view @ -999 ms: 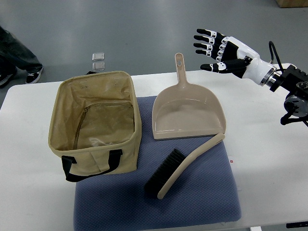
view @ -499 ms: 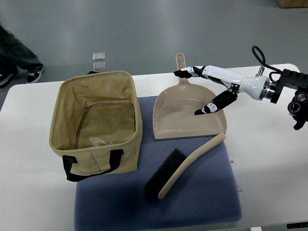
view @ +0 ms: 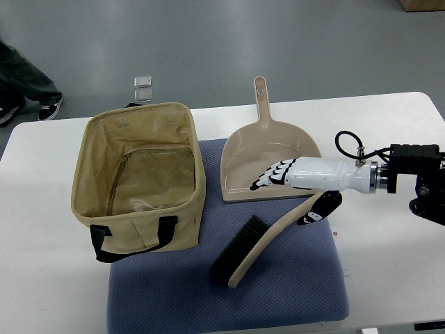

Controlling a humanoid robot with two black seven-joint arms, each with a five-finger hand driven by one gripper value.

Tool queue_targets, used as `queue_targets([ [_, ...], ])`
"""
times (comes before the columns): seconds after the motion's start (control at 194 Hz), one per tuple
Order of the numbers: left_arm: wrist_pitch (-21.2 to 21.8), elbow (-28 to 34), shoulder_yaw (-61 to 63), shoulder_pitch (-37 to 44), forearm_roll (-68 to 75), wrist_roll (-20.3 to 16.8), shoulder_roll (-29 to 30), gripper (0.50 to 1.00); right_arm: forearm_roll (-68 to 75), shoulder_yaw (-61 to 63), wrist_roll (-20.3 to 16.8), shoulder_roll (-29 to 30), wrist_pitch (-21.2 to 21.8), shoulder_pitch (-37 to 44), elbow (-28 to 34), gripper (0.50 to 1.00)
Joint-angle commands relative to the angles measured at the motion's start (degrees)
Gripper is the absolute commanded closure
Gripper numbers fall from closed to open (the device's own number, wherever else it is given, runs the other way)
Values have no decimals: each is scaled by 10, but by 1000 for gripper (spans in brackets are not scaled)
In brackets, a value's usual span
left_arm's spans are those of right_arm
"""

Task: Put pink broom in yellow bag with right hand
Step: 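Lower the right hand and close its fingers around the beige brush handle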

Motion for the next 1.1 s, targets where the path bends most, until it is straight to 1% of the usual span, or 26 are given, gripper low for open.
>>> queue_targets([
  [0.0,-1,0,0,0,0,0,0,500,-22,-15,-15,0,-23,-1,-2,587],
  [0.149,0,-1,0,1,0,0,0,500,-51,-26,-29,-1,-32,-1,-7,601],
  [0.216,0,0,0,0,0,0,0,500,-58,-27,-45,-1,-32,-1,-7,628],
  [0.288,0,0,0,0,0,0,0,500,-66,-30,-58,0,-32,-1,-7,640],
  [0.335,0,-1,0,1,0,0,0,500,-73,-33,-69,0,-33,-1,-7,668],
  [0.499,0,-1,0,1,0,0,0,500,-74,-39,-91,1,-41,-2,-7,705],
  [0.535,0,0,0,0,0,0,0,500,-74,-43,-92,1,-41,-2,-7,713],
  [0.561,0,0,0,0,0,0,0,500,-76,-48,-93,1,-43,-1,-7,732],
  [0.695,0,0,0,0,0,0,0,500,-95,-52,-94,2,-60,-1,-8,781],
  [0.741,0,0,0,0,0,0,0,500,-98,-53,-93,4,-64,-2,-8,807],
  [0.772,-1,-1,0,0,0,0,0,500,-99,-54,-94,5,-66,-2,-7,812],
  [0.829,0,0,0,0,0,0,0,500,-99,-62,-93,4,-67,-1,-8,836],
  [0.911,-1,0,0,1,0,0,0,500,-99,-66,-94,5,-74,-1,-8,850],
  [0.968,0,0,0,1,0,0,0,500,-99,-69,-94,6,-75,-1,-7,873],
  [1.097,0,0,0,1,0,0,0,500,-99,-72,-100,6,-77,-1,-8,887],
])
